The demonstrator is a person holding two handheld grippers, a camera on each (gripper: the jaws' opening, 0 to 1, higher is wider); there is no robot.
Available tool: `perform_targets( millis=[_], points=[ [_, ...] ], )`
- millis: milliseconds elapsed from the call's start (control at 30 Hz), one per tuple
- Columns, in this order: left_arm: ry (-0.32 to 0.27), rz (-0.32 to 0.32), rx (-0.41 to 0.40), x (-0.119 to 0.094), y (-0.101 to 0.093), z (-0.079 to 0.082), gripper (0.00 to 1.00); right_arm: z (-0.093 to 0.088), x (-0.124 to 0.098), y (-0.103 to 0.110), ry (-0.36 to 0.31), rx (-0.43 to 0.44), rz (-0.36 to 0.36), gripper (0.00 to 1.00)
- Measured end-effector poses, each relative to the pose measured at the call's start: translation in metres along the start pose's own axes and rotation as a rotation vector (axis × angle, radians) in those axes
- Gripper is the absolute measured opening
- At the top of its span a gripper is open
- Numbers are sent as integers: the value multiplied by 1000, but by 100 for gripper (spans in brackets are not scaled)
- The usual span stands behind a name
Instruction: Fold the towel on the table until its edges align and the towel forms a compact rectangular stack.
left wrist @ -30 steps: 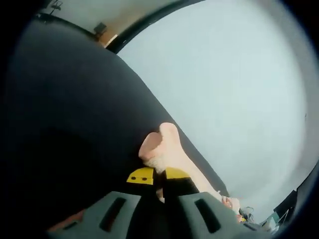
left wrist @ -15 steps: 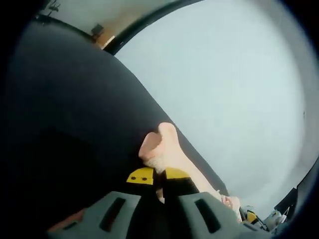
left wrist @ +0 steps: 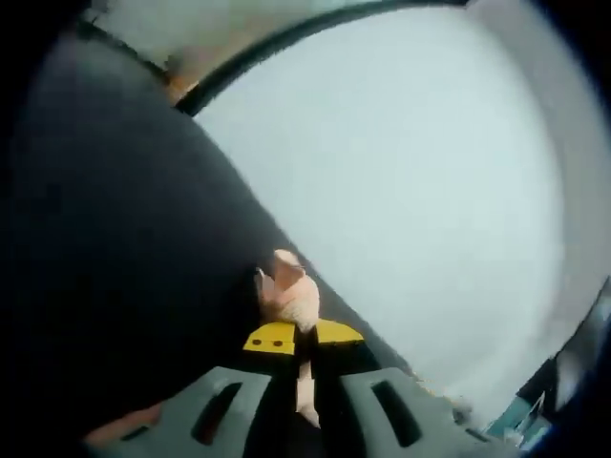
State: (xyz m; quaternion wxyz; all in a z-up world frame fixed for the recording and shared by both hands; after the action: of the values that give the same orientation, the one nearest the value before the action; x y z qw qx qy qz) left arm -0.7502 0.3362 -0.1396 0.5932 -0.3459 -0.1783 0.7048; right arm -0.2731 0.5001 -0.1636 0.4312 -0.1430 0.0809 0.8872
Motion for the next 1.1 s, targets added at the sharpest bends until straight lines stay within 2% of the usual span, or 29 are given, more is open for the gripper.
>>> perform_targets(
  millis=[33,67,100,133,167,200,333,367,433,467,600,700,833,867,900,933,967,1033,1100],
  points=[
    [-2,-4,40,2,-15,-1,8,-7,-1,-8,4,9,-16,19],
    [3,-16,77,5,-31,-2,8,-14,-4,-17,38,88,-14,18],
    [3,-24,127,5,-51,-9,8,-9,-7,-20,21,210,10,18],
    [15,-30,179,8,-67,-14,8,-1,-8,-25,-42,254,11,18],
    [43,-43,232,12,-84,-22,8,0,-10,-31,-72,239,-20,18],
    [59,-62,272,16,-99,-30,8,-2,-9,-34,-60,229,-45,18],
    [157,-97,431,35,-145,-67,8,-5,-7,-35,-37,276,-15,17],
    [197,-77,491,43,-149,-77,8,-5,-8,-34,-37,273,-15,17],
    [236,-43,578,52,-155,-93,8,-3,-9,-34,-53,272,-3,17],
    [258,-42,593,56,-160,-103,8,-3,-9,-35,-56,278,3,17],
    [298,-71,585,71,-168,-128,8,-4,-9,-35,-55,296,15,17],
    [338,-63,600,78,-169,-151,8,-4,-8,-34,-52,292,20,17],
    [327,-71,632,85,-174,-165,8,-3,-9,-32,-56,287,25,17],
    [302,-69,667,88,-177,-165,8,-3,-8,-32,-54,283,26,17],
    [314,-46,752,90,-177,-171,8,-4,-8,-31,-50,280,26,17],
    [355,21,860,92,-170,-178,8,-4,-8,-31,-51,279,26,17],
    [376,50,900,89,-167,-188,8,-4,-8,-31,-52,278,25,17],
    [395,28,909,87,-167,-198,9,-4,-8,-33,-49,284,18,17],
    [413,7,957,79,-169,-203,15,-6,-7,-35,-41,303,12,18]
  ],
)
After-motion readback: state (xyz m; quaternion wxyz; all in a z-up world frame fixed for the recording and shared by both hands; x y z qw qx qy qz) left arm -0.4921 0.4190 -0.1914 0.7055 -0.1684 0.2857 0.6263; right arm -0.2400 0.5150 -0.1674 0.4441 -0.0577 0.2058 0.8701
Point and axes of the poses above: the point that each gripper's makers call its tool centre point, and the gripper's own axes: x roughly forward along the fingers, y roughly to its left, z roughly out of its top, the point moved 5 cm from there along -x, roughly backward along the fingers, and after that the axes turned 15 degrees about y, right-handed, at the moved point
